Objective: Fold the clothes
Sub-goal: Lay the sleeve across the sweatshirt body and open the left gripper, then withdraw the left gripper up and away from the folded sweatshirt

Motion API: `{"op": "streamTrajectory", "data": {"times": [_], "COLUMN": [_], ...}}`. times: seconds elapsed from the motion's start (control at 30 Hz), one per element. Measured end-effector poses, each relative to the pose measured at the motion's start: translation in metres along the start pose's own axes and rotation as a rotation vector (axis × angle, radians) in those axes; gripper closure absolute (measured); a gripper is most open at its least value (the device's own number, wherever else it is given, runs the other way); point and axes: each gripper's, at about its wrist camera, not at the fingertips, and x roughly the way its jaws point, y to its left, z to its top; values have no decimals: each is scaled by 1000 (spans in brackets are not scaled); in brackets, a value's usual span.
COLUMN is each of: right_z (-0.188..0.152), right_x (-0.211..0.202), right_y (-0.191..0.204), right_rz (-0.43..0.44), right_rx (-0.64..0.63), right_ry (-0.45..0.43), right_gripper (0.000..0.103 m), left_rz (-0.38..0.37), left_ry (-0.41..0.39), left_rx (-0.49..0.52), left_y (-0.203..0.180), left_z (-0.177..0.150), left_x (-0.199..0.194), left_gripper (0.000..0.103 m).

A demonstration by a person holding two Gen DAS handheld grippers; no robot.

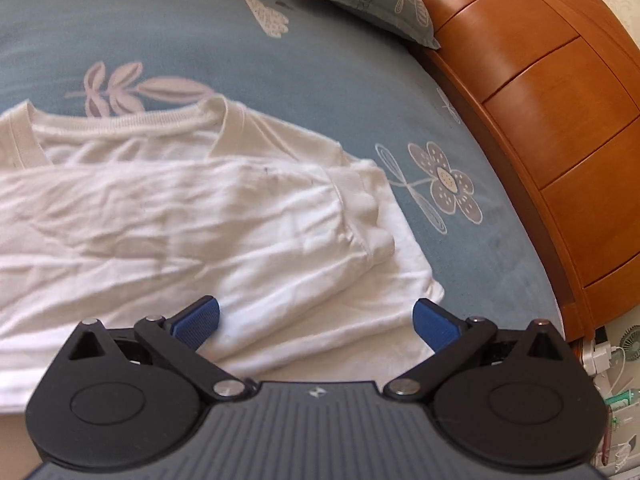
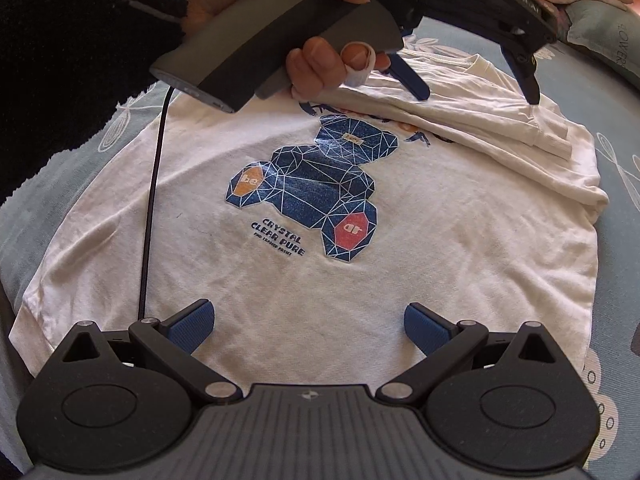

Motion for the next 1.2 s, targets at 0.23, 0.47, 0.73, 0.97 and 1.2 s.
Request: {"op": "streamTrajectory", "data": {"times": [0.23, 0.47, 0.73, 0.97, 1.2], "right_z": [-1, -1, 0, 1, 2], "right_x": [0, 2, 3, 8, 9], "right_y": [0, 1, 1, 2, 3], "right_rz": [2, -6, -19, -38, -49], "right_rx": [2, -1, -7, -18, -24], "right_ry": [-1, -2, -8, -27, -49], "right_gripper": [0, 0, 0, 0, 0], "left_rz": [8, 242, 659, 782, 893], "left_ry": [-55, -235, -299, -325, -374], "left_rx": [93, -14, 9, 82, 17], "left_y": [-15, 49, 120, 135, 149], "left_z": [5, -3, -70, -99, -105], "left_x": [-54, -142, -170, -161, -159], "left_gripper": [1, 1, 1, 1, 0]}}
